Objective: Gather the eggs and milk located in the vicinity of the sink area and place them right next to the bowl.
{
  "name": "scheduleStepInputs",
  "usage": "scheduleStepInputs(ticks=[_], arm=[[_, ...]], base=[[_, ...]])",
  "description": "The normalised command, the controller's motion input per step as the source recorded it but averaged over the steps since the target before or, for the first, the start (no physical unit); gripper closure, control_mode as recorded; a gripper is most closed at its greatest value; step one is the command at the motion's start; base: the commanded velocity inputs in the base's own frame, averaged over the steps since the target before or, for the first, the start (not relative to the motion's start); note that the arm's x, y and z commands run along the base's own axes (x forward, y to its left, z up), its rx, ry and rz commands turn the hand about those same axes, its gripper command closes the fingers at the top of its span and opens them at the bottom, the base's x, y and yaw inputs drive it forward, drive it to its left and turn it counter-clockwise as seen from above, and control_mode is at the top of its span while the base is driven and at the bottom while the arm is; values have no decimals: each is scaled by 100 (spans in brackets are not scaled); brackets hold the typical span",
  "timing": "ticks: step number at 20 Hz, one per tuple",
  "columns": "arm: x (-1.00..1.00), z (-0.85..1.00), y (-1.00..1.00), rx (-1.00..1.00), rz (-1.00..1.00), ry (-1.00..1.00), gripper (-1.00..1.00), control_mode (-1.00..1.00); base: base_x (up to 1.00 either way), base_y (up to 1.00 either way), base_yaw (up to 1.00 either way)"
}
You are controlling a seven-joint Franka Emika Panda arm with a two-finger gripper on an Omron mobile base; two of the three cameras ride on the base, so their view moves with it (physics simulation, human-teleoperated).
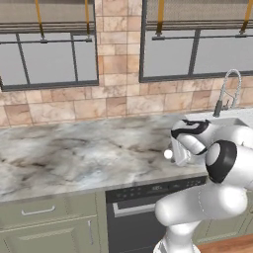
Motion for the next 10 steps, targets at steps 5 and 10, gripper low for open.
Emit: scheduleStepInputs(ticks=[5, 10], arm=[[14, -7, -4, 0, 0, 1, -100, -100], [13, -9, -6, 0, 0, 0, -100, -100]], base=[[0, 0, 0], [0, 0, 0]])
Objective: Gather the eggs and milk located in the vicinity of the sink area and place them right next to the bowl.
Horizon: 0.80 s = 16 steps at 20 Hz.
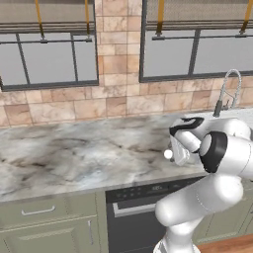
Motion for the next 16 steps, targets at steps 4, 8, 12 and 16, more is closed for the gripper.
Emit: scheduleStepInputs(ticks=[4, 8, 12, 16], arm=[[15, -11, -3, 0, 0, 0, -100, -100], [14, -16, 0, 0, 0, 1, -100, -100], [11, -20, 0, 0, 0, 2, -100, -100], [12, -19, 0, 0, 0, 2, -100, -100]], base=[[0, 0, 0], [0, 0, 0], [0, 0, 0], [0, 0, 0]])
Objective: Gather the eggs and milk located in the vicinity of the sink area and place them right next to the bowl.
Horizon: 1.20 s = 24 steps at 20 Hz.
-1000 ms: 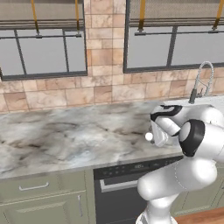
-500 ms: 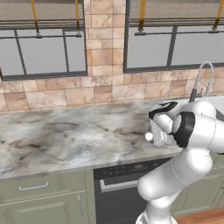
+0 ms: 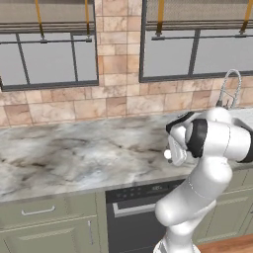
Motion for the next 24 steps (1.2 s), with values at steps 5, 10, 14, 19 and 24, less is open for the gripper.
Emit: scheduleStepInputs(ticks=[5, 10, 14, 19, 24], arm=[[14, -21, 0, 0, 0, 2, 100, -100], [3, -5, 0, 0, 0, 0, 100, -100], [-9, 0, 0, 0, 0, -7, 100, -100], [-25, 14, 0, 0, 0, -19, 100, -100], [-14, 56, 0, 0, 0, -25, 100, -100]], base=[[0, 0, 0], [0, 0, 0], [0, 0, 0], [0, 0, 0], [0, 0, 0]])
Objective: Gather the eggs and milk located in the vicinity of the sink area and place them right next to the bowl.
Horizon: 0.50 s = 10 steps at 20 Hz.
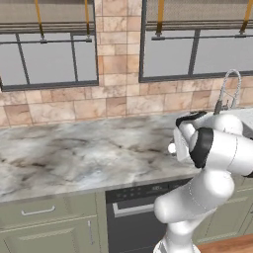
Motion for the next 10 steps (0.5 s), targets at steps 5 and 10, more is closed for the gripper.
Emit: scheduleStepInputs(ticks=[5, 10], arm=[[-3, 83, 0, 0, 0, -22, 100, -100], [-22, 75, 0, 0, 0, -7, 100, -100]], base=[[0, 0, 0], [0, 0, 0]])
